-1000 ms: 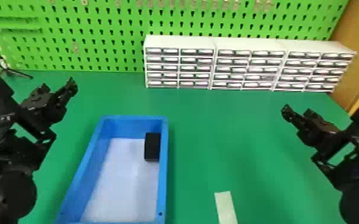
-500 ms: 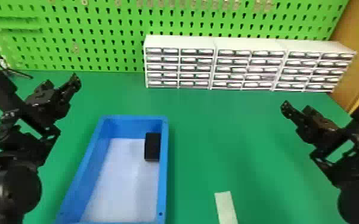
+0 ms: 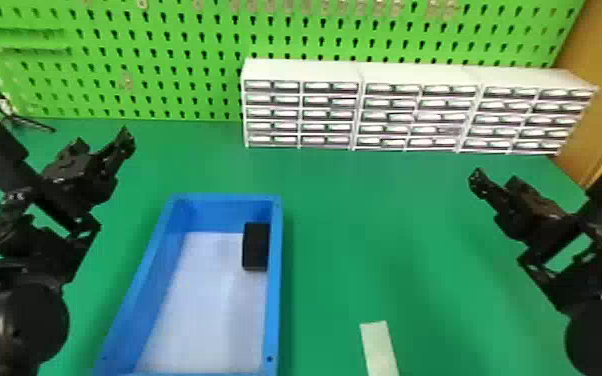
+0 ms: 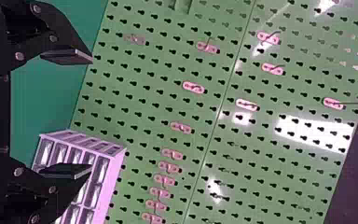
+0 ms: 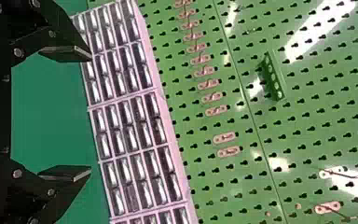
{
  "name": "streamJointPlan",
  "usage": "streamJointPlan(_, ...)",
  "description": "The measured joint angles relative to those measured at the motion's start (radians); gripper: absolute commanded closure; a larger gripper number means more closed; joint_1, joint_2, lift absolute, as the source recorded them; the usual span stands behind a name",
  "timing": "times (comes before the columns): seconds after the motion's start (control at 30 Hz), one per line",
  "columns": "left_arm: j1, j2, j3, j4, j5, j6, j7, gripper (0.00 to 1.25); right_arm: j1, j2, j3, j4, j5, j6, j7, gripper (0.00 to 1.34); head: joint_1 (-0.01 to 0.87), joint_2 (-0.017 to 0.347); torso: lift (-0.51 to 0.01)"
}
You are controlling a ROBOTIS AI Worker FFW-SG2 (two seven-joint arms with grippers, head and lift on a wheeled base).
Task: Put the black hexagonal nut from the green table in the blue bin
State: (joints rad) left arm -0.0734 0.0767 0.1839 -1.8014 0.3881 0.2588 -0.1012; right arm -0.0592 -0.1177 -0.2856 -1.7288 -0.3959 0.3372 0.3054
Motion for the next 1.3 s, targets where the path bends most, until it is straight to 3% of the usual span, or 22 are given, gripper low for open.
streamJointPlan(0.47, 0.006, 0.0, 0.007, 0.0, -0.004, 0.0, 0.0, 0.43, 0.004, 0.007, 0.002, 0.0, 0.007, 0.0, 0.0, 0.42, 0.692, 0.008, -0.097)
streamJointPlan(0.93, 0.028, 0.0, 0.063, 0.007, -0.11, -0.002, 0.0, 0.43, 0.016, 0.013, 0.003, 0.001, 0.006, 0.0, 0.0, 0.42, 0.692, 0.008, -0.097)
streamJointPlan(1.3, 0.03, -0.001, 0.053, 0.007, -0.139, -0.029, 0.001, 0.43, 0.021, 0.01, 0.005, 0.001, 0.002, 0.005, 0.0, 0.42, 0.692, 0.008, -0.097)
